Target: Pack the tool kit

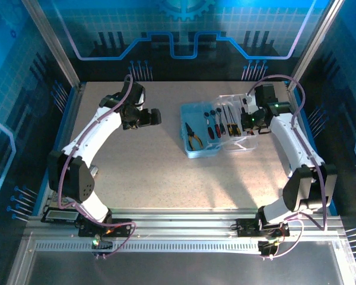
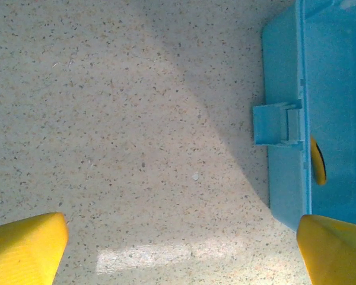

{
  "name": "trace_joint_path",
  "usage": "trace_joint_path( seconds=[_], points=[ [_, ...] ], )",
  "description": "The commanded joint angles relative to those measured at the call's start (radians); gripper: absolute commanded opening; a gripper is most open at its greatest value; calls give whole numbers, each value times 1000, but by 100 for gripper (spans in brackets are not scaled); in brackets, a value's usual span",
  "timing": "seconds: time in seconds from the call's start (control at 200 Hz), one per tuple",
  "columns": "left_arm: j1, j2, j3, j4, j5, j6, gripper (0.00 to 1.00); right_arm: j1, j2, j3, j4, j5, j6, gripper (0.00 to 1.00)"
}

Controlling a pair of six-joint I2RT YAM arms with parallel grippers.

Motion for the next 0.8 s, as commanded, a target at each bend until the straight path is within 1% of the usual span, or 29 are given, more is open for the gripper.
trace_joint_path(
  seconds=[0.0, 0.41, 0.67, 0.795],
  points=[
    [1, -25, -16, -7, -17, 22, 99, -10, 39, -4, -28, 34, -38, 0],
    [1, 19, -8, 13, 14, 25, 99, -8, 93, -5, -29, 48, -45, 0],
    [1, 27, -12, 18, 25, 26, 99, 7, 117, -4, -28, 54, -38, 9],
    [1, 26, -10, 19, 29, 28, 99, 10, 119, 2, -29, 65, -36, 16]
  ],
)
